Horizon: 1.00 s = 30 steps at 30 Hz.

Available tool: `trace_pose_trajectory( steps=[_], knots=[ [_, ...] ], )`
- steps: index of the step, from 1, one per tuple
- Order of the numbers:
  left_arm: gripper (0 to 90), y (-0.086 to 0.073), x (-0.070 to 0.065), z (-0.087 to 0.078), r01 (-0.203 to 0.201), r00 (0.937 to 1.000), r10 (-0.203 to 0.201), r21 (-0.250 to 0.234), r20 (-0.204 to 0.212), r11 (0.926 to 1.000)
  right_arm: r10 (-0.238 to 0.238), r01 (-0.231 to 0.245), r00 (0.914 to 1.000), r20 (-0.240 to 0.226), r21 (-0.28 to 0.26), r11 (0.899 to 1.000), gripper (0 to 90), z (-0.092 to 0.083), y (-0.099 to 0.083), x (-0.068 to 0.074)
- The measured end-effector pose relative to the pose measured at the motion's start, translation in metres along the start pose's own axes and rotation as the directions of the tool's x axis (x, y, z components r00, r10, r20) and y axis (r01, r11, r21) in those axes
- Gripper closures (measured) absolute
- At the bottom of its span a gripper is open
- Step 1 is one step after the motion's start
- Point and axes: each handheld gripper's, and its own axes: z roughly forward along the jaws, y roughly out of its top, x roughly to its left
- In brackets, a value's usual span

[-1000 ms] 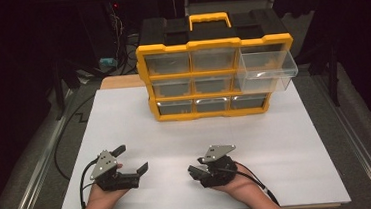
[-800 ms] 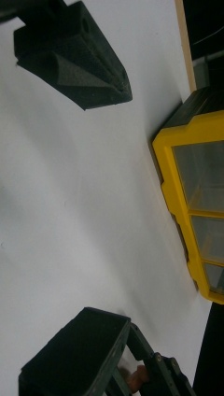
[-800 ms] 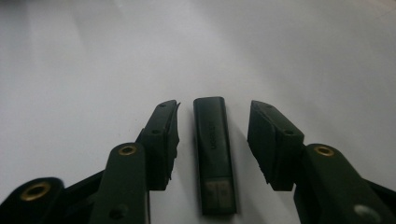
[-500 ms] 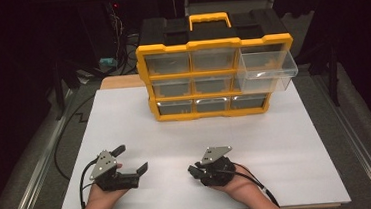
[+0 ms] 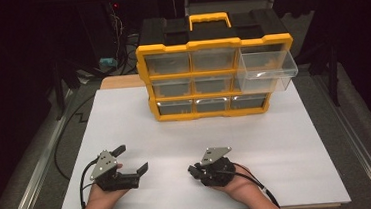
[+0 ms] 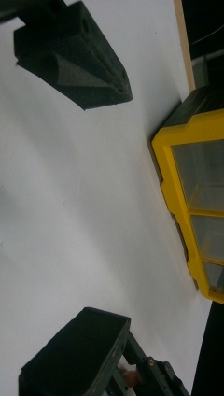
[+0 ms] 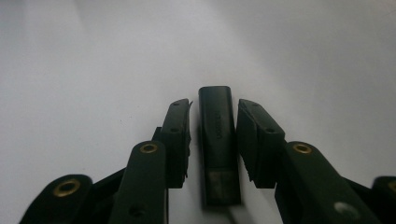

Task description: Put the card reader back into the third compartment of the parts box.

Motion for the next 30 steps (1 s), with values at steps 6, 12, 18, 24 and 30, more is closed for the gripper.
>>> trace_pose_trajectory(
  steps=[6, 12, 18, 24, 30],
  knots=[
    [0.2, 0.0001, -0.0005, 0.0003, 0.001, 1.0, -0.001, -0.002, 0.001, 1.0, -0.01, 0.01, 0.9999, -0.003, -0.001, 1.0, 69.6, 0.0012, 0.0002, -0.001],
    [0.2, 0.0001, -0.0007, 0.0003, 0.0, 1.0, 0.0, -0.004, 0.003, 1.0, -0.004, 0.004, 1.0, -0.008, -0.002, 1.0, 72.6, 0.002, 0.0006, -0.0026],
    [0.2, 0.0, -0.0008, 0.0004, -0.003, 1.0, 0.003, -0.005, 0.004, 1.0, -0.004, 0.004, 1.0, -0.008, 0.002, 1.0, 74.3, 0.0018, 0.0008, -0.0029],
    [0.2, 0.0, -0.0008, 0.0002, -0.004, 1.0, 0.004, -0.005, 0.006, 1.0, -0.011, 0.011, 0.9999, -0.01, -0.002, 1.0, 74.5, 0.0017, 0.0006, -0.0031],
    [0.2, 0.0002, -0.0004, -0.0005, -0.003, 1.0, 0.003, -0.008, 0.006, 1.0, -0.028, 0.028, 0.9996, -0.004, -0.005, 1.0, 74.6, 0.0013, 0.0011, -0.0025]
  ],
)
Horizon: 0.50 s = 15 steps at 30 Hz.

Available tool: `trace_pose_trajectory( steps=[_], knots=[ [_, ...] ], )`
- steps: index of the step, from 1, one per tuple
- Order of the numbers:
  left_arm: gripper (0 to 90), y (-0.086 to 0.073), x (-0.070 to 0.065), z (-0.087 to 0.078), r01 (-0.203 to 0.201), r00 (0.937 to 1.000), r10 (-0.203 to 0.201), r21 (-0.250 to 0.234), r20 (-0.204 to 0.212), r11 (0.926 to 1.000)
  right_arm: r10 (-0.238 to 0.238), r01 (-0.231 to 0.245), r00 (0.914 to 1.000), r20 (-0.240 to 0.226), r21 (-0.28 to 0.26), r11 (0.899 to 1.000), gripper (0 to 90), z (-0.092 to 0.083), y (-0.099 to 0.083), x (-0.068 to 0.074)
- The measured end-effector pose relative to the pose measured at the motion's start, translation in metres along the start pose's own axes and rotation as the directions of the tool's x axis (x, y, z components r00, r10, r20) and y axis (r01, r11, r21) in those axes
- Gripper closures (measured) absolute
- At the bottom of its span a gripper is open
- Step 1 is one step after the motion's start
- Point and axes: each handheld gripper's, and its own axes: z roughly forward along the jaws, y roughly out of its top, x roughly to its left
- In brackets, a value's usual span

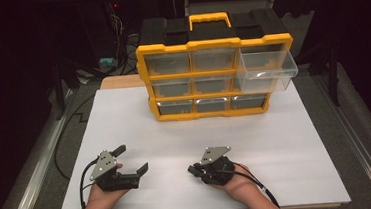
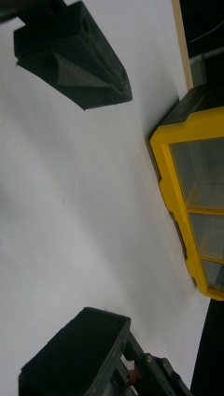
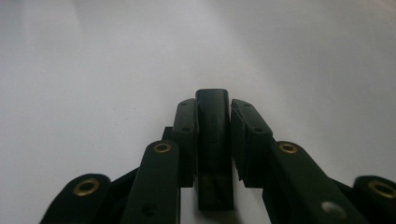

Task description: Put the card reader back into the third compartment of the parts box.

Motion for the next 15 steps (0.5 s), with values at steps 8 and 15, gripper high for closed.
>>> trace_pose_trajectory(
  steps=[8, 15],
  knots=[
    [0.2, 0.0, 0.0005, -0.0005, -0.001, 1.0, 0.001, -0.001, 0.001, 1.0, -0.013, 0.013, 0.9999, 0.005, 0.005, 1.0, 74.6, -0.0015, 0.002, 0.0001],
    [0.2, 0.0001, -0.0002, -0.0009, -0.002, 1.0, 0.002, -0.006, 0.006, 1.0, -0.011, 0.011, 0.9999, 0.011, -0.004, 1.0, 74.5, -0.009, 0.0021, -0.0021]
  ],
)
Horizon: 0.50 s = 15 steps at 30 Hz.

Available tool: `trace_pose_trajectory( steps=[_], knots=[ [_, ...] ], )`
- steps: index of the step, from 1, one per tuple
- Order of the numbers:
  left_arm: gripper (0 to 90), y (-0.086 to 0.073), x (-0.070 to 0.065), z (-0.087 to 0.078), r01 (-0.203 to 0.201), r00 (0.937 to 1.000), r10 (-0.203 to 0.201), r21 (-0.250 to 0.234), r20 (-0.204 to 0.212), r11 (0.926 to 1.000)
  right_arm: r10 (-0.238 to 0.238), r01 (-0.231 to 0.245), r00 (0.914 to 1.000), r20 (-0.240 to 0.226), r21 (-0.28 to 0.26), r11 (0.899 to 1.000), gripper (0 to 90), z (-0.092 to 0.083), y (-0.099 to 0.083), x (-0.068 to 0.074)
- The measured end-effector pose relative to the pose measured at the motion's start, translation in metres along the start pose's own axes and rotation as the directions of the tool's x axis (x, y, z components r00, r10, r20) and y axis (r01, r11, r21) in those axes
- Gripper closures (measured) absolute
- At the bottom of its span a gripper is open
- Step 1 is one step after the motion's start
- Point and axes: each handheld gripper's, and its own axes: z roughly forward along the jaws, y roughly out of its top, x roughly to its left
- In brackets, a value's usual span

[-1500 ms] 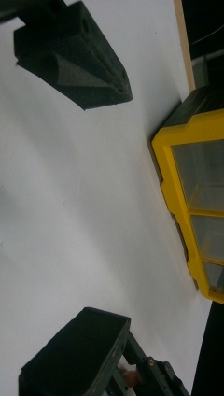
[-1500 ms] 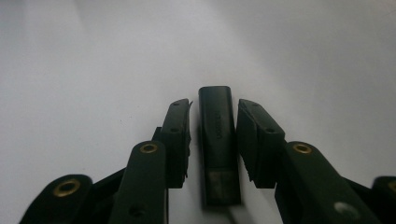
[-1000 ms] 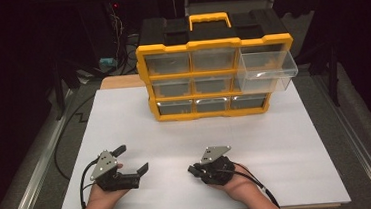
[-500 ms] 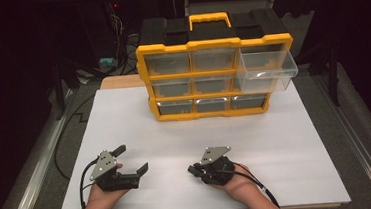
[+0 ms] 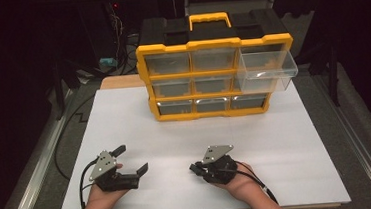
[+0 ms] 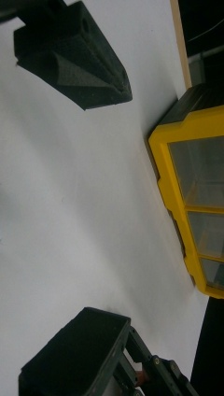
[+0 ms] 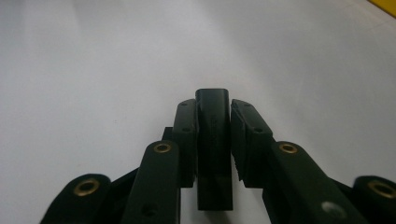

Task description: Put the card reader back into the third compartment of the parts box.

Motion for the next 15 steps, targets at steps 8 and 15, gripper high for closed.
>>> trace_pose_trajectory(
  steps=[8, 15],
  knots=[
    [0.2, 0.0, -0.002, 0.0, -0.005, 0.9999, 0.005, -0.004, 0.01, 1.0, -0.006, 0.007, 0.9999, 0.01, -0.008, 1.0, 74.6, -0.008, -0.002, -0.001],
    [0.2, 0.0, -0.002, 0.001, -0.008, 0.9999, 0.008, -0.003, 0.013, 1.0, -0.001, 0.001, 0.9997, 0.024, -0.016, 1.0, 74.6, -0.017, -0.005, -0.005]
  ],
)
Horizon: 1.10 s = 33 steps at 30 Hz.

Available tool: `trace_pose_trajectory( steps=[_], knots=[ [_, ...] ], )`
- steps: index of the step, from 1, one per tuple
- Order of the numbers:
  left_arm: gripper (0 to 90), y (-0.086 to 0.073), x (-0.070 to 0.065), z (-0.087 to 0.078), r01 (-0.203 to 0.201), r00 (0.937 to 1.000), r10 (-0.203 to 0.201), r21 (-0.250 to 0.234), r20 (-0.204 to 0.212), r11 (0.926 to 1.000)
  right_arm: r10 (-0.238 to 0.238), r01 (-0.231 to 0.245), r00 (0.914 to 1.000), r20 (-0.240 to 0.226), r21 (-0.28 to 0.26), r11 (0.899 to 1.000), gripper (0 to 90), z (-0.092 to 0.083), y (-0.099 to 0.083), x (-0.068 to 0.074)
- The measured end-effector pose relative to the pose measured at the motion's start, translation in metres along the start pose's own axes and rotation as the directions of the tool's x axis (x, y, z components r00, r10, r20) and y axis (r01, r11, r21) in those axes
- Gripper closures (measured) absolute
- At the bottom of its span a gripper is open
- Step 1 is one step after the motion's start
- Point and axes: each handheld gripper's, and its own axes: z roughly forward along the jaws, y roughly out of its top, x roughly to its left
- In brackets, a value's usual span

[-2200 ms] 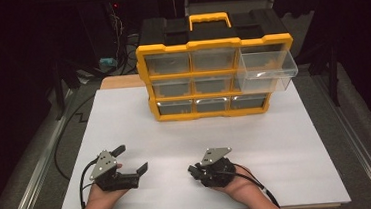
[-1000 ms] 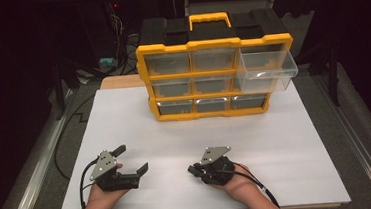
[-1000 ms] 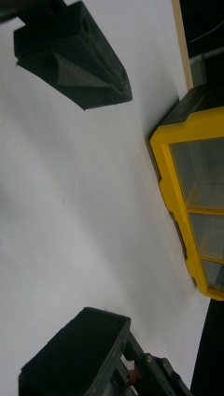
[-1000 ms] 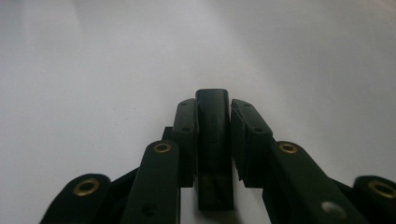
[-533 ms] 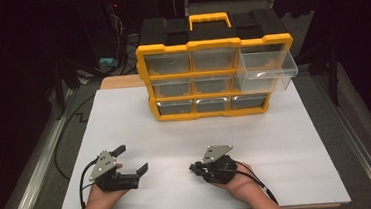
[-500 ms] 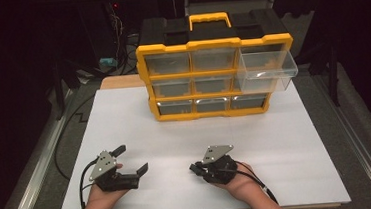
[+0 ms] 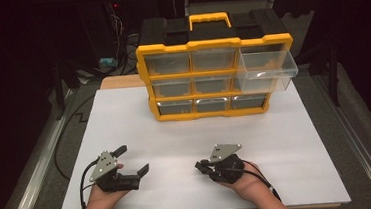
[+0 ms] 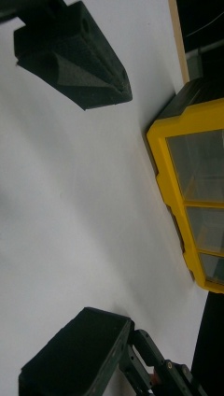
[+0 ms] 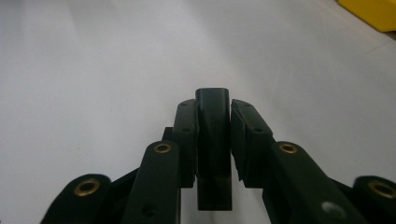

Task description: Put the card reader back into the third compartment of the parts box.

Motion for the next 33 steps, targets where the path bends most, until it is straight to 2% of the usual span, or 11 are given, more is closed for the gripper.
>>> trace_pose_trajectory(
  steps=[18, 33],
  knots=[
    [0.2, 0.0, -0.003, 0.001, -0.002, 0.9999, 0.003, -0.009, 0.015, 1.0, 0.048, -0.048, 0.9972, 0.058, -0.003, 0.999, 74.5, -0.03, -0.02, -0.02],
    [0.2, 0.0, -0.004, 0.001, -0.005, 0.9998, 0.005, -0.009, 0.02, 0.9999, 0.09, -0.09, 0.9889, 0.118, -0.003, 0.996, 74.6, -0.053, -0.037, -0.034]
  ],
)
